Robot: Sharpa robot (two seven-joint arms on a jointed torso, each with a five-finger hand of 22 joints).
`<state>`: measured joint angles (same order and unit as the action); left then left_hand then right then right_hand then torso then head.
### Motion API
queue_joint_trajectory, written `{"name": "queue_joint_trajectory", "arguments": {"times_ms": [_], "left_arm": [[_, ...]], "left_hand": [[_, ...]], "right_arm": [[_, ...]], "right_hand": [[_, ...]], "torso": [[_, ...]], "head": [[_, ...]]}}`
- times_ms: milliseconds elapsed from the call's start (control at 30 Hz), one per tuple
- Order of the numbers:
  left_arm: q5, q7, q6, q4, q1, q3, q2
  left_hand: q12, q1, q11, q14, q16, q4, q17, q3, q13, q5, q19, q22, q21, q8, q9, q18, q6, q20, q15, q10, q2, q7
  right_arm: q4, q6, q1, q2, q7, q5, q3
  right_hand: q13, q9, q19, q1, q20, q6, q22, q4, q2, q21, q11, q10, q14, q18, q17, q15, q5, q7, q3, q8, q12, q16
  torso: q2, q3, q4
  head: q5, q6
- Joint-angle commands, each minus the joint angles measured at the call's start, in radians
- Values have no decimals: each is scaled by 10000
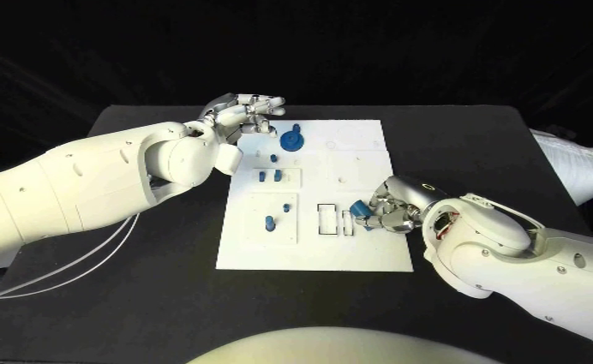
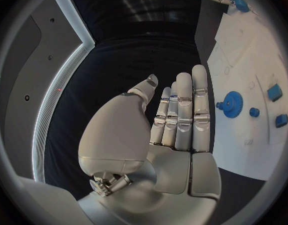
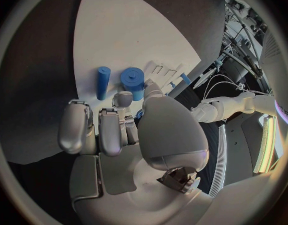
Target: Assemble the parts on the task board
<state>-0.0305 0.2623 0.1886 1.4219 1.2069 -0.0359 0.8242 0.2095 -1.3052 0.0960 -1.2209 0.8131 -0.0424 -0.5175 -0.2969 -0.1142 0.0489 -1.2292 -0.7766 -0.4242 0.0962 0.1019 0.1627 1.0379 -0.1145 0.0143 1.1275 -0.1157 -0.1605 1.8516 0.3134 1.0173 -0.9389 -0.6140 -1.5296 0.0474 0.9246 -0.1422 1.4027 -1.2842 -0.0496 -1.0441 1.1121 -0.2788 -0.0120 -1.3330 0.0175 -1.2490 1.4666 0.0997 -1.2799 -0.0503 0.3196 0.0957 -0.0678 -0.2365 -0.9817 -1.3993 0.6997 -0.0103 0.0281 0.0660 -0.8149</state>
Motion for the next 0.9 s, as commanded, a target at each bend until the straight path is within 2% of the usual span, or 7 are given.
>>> {"name": "queue_joint_trajectory", "arguments": {"times_ms": [33, 267, 400, 500, 633, 767, 900], "left_arm": [[26, 21, -194, 29, 3, 7, 1], [26, 19, -190, 28, 3, 7, 12], [26, 18, -191, 26, 3, 6, 9], [26, 18, -197, 25, 3, 6, -4], [26, 17, -198, 28, 3, 6, -8], [26, 12, -199, 29, 3, 6, -10], [26, 7, -208, 31, 3, 6, -12]], "left_hand": [[40, -45, -3, 67, -58, 11, 15, 66, -13, 11, -71, 15, 62, 29, -15, 194, 32, -25, 19, -51, 90, -19], [40, -45, -3, 67, -58, 11, 15, 66, -13, 11, -71, 15, 62, 29, -15, 194, 32, -25, 19, -51, 90, -19], [40, -45, -3, 67, -58, 11, 15, 66, -13, 11, -71, 15, 62, 29, -15, 194, 32, -25, 19, -51, 90, -19], [40, -45, -3, 67, -58, 11, 15, 66, -13, 11, -71, 15, 62, 29, -15, 194, 32, -25, 19, -51, 90, -19], [40, -45, -3, 67, -58, 11, 15, 66, -13, 11, -71, 15, 62, 29, -15, 194, 32, -25, 19, -51, 90, -19], [40, -45, -3, 67, -58, 11, 15, 66, -13, 11, -71, 15, 62, 29, -15, 194, 32, -25, 19, -51, 90, -19], [40, -45, -3, 67, -58, 11, 15, 66, -13, 11, -71, 15, 62, 29, -15, 194, 32, -25, 19, -51, 90, -19]], "right_arm": [[7, 495, -92, -75, -186, -61, 70], [438, 1915, -93, -389, 170, 463, 59], [729, 2244, -42, -499, 302, 1017, 27], [794, 2161, -11, -444, 328, 1406, 17], [796, 1799, 5, -223, 338, 1850, 12], [744, 1328, 10, 55, 329, 2186, 11], [637, 951, 11, 297, 277, 2340, 11]], "right_hand": [[276, -84, 99, -200, 19, -179, 115, 2, 163, -86, -63, -211, 600, -149, -55, -102, 148, -41, -73, -121, -218, -67], [550, -202, 160, -283, 96, -412, 267, -38, 302, -177, -166, -414, 608, -176, -127, -189, 556, -155, -124, -227, -379, -125], [602, -230, 175, -319, 122, -418, 306, -11, 242, -201, -183, -444, 611, -183, -152, -206, 680, -171, -187, -217, -380, -145], [595, -231, 175, -321, 123, -420, 306, -10, 241, -201, -184, -441, 612, -183, -159, -206, 684, -171, -189, -217, -371, -149], [574, -245, 178, -280, 130, -432, 312, -42, 253, -205, -183, -436, 611, -185, -158, -210, 710, -169, -221, -216, -330, -151], [657, -286, 182, -107, 137, -486, 326, -99, 343, -214, -193, -514, 610, -189, -161, -218, 724, -185, -308, -218, -357, -159], [747, -349, 187, 124, 148, -578, 339, -105, 471, -222, -222, -607, 609, -190, -164, -235, 704, -220, -416, -236, -381, -167]], "torso": [[-1, -6, 4], [-7, -7, 11], [-8, -9, 14], [-4, 5, -7], [2, 2, -7], [7, 2, -17], [-2, 8, 3]], "head": [[3, -7], [5, -2], [4, -3], [-24, 3], [-22, -8], [-6, -18], [7, -40]]}}
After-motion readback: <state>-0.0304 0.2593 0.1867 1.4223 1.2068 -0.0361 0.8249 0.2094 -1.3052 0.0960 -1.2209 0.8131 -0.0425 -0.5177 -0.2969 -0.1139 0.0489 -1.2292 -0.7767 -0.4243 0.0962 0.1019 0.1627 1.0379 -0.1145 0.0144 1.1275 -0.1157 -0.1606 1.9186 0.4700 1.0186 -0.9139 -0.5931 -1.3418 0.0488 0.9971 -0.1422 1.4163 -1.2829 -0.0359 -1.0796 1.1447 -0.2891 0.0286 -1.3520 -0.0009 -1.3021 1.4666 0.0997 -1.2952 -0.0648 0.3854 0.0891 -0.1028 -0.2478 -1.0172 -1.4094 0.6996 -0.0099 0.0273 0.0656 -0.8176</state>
